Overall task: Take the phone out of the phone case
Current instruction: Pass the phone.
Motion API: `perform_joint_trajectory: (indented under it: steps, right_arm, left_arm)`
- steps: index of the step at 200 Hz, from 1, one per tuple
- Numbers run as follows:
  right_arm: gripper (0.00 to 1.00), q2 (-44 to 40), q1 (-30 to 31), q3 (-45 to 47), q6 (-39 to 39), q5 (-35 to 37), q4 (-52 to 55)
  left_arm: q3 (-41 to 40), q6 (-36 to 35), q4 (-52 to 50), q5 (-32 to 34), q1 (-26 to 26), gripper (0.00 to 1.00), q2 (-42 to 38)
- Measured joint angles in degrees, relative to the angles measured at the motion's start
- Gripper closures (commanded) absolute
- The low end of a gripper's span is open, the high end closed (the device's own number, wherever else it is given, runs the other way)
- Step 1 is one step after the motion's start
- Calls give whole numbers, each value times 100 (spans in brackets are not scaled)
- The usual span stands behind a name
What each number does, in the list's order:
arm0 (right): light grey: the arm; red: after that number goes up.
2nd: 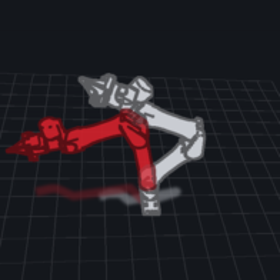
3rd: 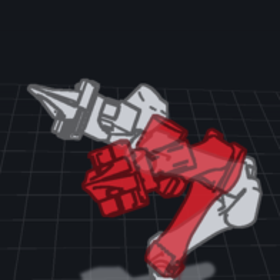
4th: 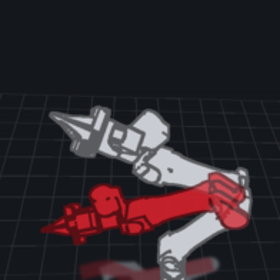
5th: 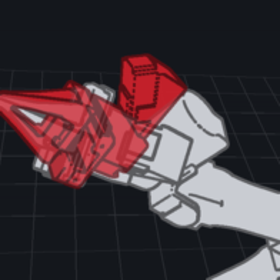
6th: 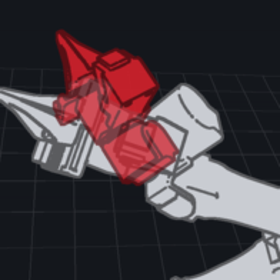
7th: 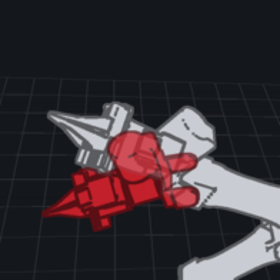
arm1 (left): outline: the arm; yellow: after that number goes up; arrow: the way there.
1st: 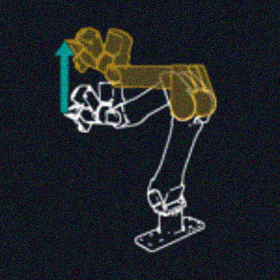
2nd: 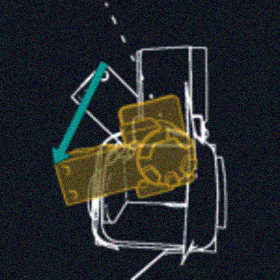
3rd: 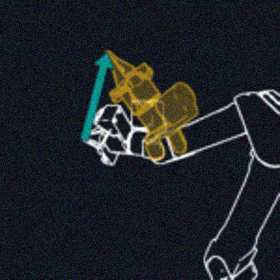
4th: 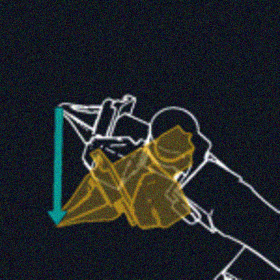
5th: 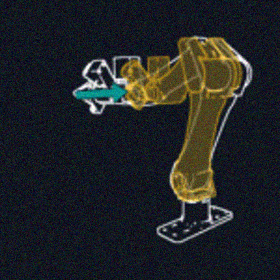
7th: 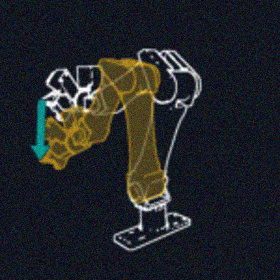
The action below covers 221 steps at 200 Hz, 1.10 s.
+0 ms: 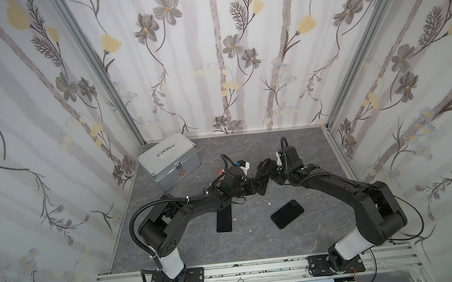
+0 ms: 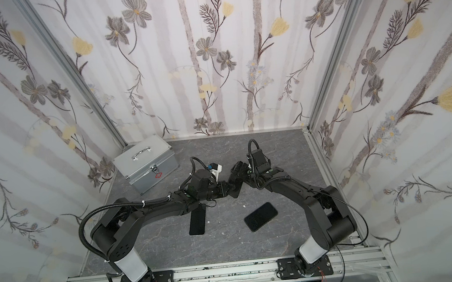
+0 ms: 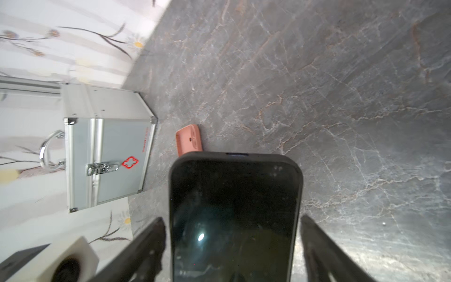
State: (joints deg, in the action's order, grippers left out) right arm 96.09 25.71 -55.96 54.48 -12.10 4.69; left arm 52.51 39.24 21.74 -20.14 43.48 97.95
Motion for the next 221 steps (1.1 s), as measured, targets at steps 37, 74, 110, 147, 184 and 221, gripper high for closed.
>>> perform_joint_trajectory:
  steps: [37,74,110,147,184,221]
  right_arm:
    - [0,-1556,-17,555,-413,570,-435]
    - [0,-2686,-28,1152,-1084,708,-1172]
    - [2,-3292,-85,1609,-1521,83,-1674]
    - [6,-3755,-129,2129,-1700,-1051,-2671]
    - [16,-4024,-131,2179,-1757,-1967,-3574]
    - [23,-3967,-33,2105,-1742,-2894,-4360]
  left_arm:
    - [-372,-323,-59,59,2,100,-868]
    - [-684,-623,-59,66,2,100,-1759]
    - [-903,-778,55,-28,-4,100,-2544]
    - [-973,-837,474,-459,-42,100,-3132]
    - [-979,-1012,658,-1102,-254,100,-3442]
    - [-979,-1025,894,-1593,-271,100,-3663]
